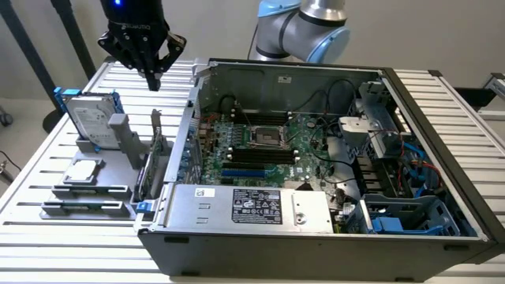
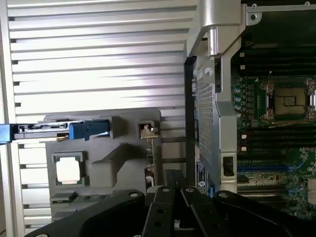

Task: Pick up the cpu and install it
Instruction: 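Reach for the cpu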

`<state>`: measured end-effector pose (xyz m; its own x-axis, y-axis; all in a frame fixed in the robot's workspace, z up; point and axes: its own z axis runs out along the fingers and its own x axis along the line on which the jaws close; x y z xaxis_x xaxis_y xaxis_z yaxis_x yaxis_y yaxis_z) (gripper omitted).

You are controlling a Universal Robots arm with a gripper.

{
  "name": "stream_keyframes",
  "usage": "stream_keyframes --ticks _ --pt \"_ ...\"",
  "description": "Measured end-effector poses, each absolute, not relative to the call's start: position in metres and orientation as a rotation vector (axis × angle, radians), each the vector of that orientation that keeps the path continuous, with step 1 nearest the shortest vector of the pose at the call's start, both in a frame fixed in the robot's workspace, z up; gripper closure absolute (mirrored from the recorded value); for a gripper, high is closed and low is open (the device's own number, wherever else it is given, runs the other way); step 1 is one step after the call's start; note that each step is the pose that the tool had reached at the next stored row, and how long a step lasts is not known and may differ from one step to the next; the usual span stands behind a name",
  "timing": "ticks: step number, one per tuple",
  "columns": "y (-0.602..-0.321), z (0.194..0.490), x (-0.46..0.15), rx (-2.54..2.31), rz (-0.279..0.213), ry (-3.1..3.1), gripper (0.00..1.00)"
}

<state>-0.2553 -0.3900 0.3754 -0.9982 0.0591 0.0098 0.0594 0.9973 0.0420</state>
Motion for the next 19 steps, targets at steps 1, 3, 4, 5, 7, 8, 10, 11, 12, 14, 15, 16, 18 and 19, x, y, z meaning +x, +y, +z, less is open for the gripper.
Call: stream_keyframes --ticks 1,3,4,5,7,8,10,11,12,14,15,16,18,19 --pt "-0.39 0.374 -0.26 -0.093 -0.066 -3.131 0.89" --pt "-0.39 0.372 -0.269 -0.093 -0.066 -3.131 0.89" --pt "-0.39 0.371 -0.274 -0.093 -0.065 -3.131 0.89" --pt "-0.39 0.37 -0.278 -0.093 -0.065 -3.131 0.89" --pt "-0.39 0.369 -0.287 -0.093 -0.064 -3.131 0.89" --pt "-0.39 0.368 -0.292 -0.093 -0.063 -3.131 0.89" --pt "-0.39 0.367 -0.301 -0.093 -0.062 -3.131 0.89" --pt "-0.39 0.367 -0.305 -0.093 -0.061 -3.131 0.89" --pt "-0.39 0.366 -0.31 -0.093 -0.06 -3.131 0.89" --pt "-0.39 0.365 -0.319 -0.093 -0.059 -3.131 0.89" --pt "-0.39 0.364 -0.324 -0.093 -0.058 -3.131 0.89" --pt "-0.39 0.364 -0.328 -0.093 -0.057 -3.131 0.89" --pt "-0.39 0.363 -0.337 -0.093 -0.055 -3.132 0.89" --pt "-0.39 0.362 -0.342 -0.093 -0.055 -3.132 0.89"
